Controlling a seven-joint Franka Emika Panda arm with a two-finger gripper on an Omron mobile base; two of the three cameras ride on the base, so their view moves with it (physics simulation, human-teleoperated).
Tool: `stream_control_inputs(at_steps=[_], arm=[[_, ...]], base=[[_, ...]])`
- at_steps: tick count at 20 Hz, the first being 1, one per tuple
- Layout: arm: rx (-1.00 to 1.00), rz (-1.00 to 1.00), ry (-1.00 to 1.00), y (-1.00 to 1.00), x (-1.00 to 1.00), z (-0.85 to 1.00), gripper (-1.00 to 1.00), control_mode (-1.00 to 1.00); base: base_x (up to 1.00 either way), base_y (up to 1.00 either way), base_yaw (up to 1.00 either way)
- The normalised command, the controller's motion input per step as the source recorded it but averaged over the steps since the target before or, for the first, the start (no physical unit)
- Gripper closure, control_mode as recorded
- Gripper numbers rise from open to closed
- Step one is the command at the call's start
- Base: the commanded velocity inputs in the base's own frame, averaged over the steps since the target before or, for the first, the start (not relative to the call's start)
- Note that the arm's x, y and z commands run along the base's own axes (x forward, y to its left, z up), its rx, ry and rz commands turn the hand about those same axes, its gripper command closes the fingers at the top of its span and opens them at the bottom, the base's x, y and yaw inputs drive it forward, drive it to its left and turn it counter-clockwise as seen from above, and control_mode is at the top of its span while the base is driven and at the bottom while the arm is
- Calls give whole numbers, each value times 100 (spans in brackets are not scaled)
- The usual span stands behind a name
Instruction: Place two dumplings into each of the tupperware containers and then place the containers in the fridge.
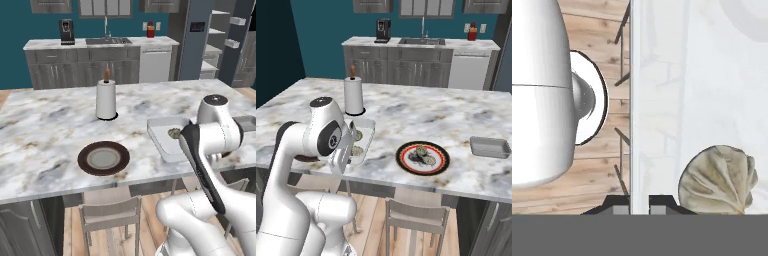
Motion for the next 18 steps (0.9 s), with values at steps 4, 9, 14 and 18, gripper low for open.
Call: stream_control_inputs(at_steps=[4,9,14,18], arm=[[0,-7,0,-1,0,-4,100,-100],[0,0,0,-4,-3,0,100,-100],[0,0,0,0,0,0,100,100],[0,0,0,0,0,0,100,100]], base=[[0,0,0],[0,0,0],[-69,-74,0],[-63,-100,-4]])
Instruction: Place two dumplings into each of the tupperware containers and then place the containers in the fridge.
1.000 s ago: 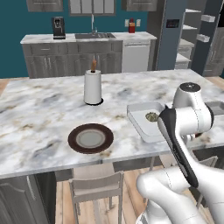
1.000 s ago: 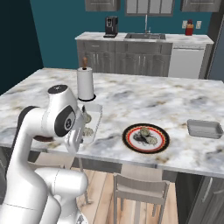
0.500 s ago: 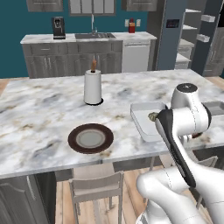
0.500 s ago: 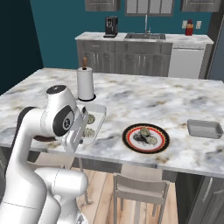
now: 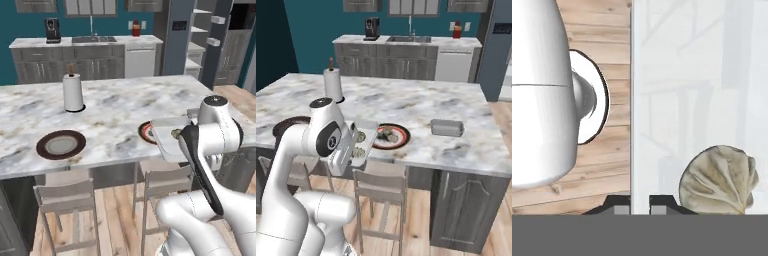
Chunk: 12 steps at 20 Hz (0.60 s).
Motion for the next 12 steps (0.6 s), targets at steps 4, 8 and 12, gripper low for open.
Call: stream_control_inputs(at_steps=[4,8,12], arm=[[0,0,0,0,0,0,100,100],[0,0,0,0,0,0,100,100],[0,0,0,0,0,0,100,100]], base=[[7,-100,-8],[23,-100,-10],[42,-100,-2]])
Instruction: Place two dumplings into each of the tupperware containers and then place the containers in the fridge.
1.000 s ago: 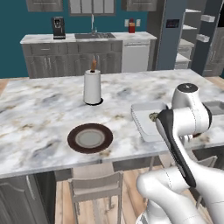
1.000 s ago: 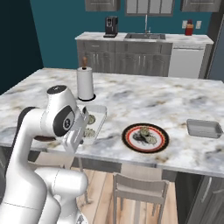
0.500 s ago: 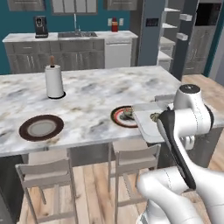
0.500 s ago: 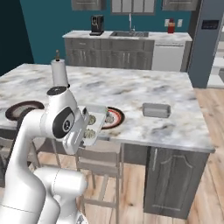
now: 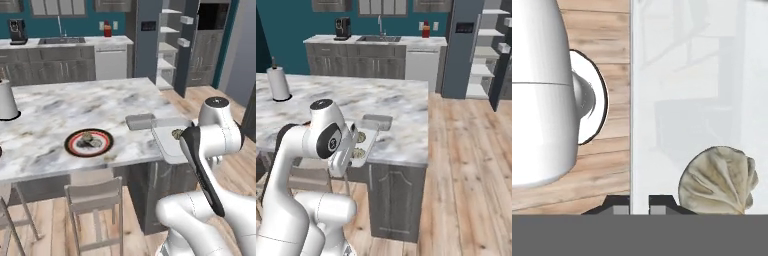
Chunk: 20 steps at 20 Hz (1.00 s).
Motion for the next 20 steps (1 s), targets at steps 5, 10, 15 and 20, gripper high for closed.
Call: stream_control_inputs(at_steps=[5,10,15,20], arm=[[0,0,0,0,0,0,100,100],[0,0,0,0,0,0,100,100],[0,0,0,0,0,0,100,100],[0,0,0,0,0,0,100,100]], base=[[54,-100,0],[48,-100,0],[57,-100,0],[91,-88,7]])
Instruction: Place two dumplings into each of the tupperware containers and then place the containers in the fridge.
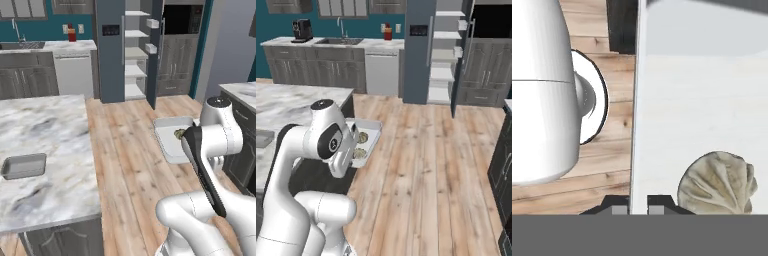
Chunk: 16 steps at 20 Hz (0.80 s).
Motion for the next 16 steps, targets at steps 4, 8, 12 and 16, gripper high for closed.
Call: stream_control_inputs(at_steps=[4,8,12,16], arm=[[0,0,0,0,0,0,100,100],[0,0,0,0,0,0,100,100],[0,0,0,0,0,0,100,100],[0,0,0,0,0,0,100,100]], base=[[100,-52,12],[100,-42,10],[100,-35,9],[100,-39,8]])
